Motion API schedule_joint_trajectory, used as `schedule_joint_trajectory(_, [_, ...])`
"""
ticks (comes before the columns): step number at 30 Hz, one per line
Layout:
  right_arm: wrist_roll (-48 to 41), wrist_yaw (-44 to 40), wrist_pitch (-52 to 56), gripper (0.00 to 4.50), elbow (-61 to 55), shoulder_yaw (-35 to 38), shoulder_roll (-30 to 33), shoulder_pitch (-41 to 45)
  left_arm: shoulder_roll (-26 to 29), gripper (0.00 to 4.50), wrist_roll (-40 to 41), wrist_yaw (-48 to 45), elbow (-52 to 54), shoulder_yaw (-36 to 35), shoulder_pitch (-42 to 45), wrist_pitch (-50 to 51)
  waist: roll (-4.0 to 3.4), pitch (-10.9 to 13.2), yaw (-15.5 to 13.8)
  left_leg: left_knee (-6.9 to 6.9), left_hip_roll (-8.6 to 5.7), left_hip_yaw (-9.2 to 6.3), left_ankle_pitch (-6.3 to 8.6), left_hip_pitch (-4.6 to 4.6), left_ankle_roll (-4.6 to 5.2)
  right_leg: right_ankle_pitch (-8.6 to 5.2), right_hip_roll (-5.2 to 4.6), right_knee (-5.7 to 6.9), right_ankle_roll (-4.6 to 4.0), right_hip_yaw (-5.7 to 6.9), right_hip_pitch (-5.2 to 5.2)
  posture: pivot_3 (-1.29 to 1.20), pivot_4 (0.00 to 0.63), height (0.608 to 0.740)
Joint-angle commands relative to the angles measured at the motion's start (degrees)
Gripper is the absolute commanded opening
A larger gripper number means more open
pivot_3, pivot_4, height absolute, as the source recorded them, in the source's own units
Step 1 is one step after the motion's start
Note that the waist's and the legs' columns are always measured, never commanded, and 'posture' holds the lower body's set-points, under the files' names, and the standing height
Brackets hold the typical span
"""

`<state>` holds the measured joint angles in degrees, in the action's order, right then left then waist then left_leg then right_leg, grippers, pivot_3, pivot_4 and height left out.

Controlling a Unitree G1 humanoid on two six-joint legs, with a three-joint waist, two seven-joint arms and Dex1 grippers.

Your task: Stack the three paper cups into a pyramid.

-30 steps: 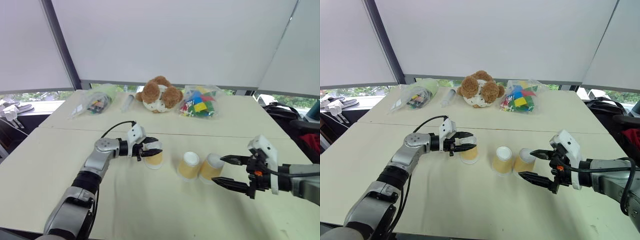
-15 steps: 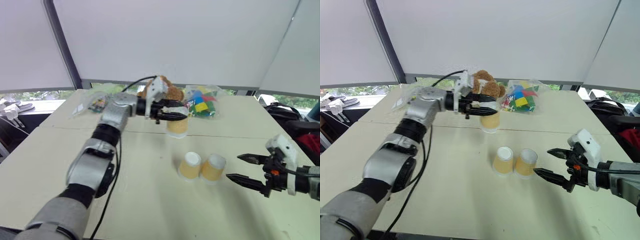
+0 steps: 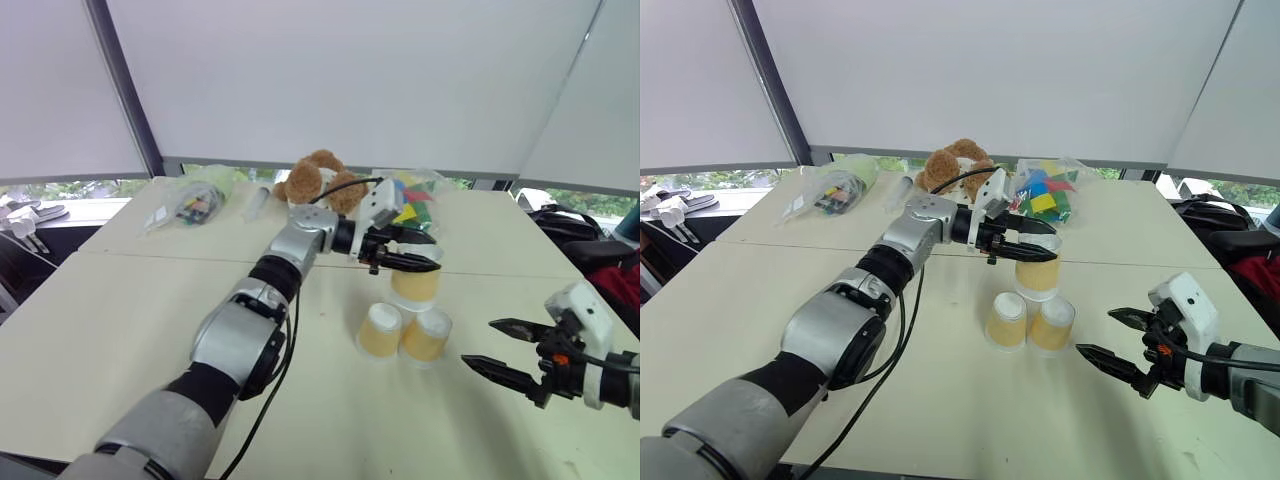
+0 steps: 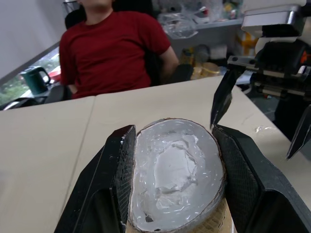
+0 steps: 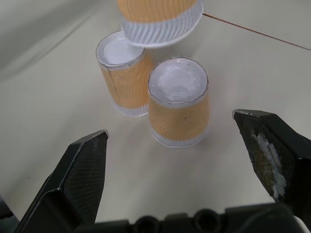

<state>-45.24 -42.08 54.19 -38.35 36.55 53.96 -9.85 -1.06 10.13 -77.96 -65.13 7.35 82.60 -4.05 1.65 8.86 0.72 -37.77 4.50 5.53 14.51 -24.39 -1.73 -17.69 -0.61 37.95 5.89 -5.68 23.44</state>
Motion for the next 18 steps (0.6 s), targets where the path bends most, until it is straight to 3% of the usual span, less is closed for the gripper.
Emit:
schedule_joint_trajectory(1, [-0.7,1.0,-0.3,4.5,-1.8,1.3,-0.4,-0.1,-1.1,1.96,-0.3,-0.6,0.6,-1.3,1.9,-0.9,0.0,0.0,0.0,-0.02,0.0,0.0,0.01,-0.01,0.01,0.0,0.0,0.0,0.0,0.0,0.0,0.0,0.15,0.74])
schedule_joint_trajectory(18, [-1.3,3.5,-0.8,4.5,-2.4,1.1,-1.6,-0.9,-2.8,1.96,-5.9,-1.0,-2.7,0.0,-0.6,-3.7,-0.01,0.0,-0.1,-0.11,-0.13,-0.5,0.01,-0.07,0.03,-0.02,0.01,0.0,0.03,0.03,-0.11,0.0,0.15,0.74])
